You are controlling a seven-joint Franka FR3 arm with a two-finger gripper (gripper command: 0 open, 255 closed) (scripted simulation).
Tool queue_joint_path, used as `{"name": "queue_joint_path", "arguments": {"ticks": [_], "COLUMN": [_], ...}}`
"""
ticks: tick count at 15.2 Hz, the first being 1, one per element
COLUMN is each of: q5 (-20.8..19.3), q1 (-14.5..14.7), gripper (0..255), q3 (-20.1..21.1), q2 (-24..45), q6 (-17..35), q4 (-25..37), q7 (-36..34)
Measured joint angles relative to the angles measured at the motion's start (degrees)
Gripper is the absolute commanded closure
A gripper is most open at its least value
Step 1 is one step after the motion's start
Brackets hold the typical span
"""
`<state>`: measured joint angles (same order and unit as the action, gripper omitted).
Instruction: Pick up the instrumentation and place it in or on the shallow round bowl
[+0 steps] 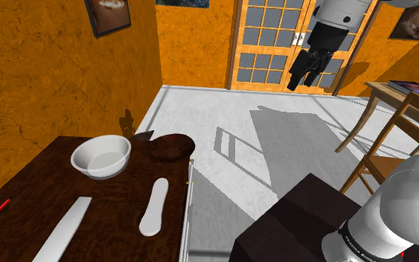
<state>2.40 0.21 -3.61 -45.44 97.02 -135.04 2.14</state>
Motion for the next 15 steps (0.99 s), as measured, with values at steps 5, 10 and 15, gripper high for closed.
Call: {"name": "queue_joint_path", "arguments": {"ticks": [5,10,15], "q5": [1.85,5.25,7.93], "q1": [0.42,1.49,2.2], "gripper": [0,0,0], "q3": [3.61,10.21,16.4], "q2": [0.48,2.89,8.09], "q6": [3.24,9.24,16.27], "q4": [-3.02,-6.94,-9.08], "q7": [-4.94,-13.63,-21.77]}}
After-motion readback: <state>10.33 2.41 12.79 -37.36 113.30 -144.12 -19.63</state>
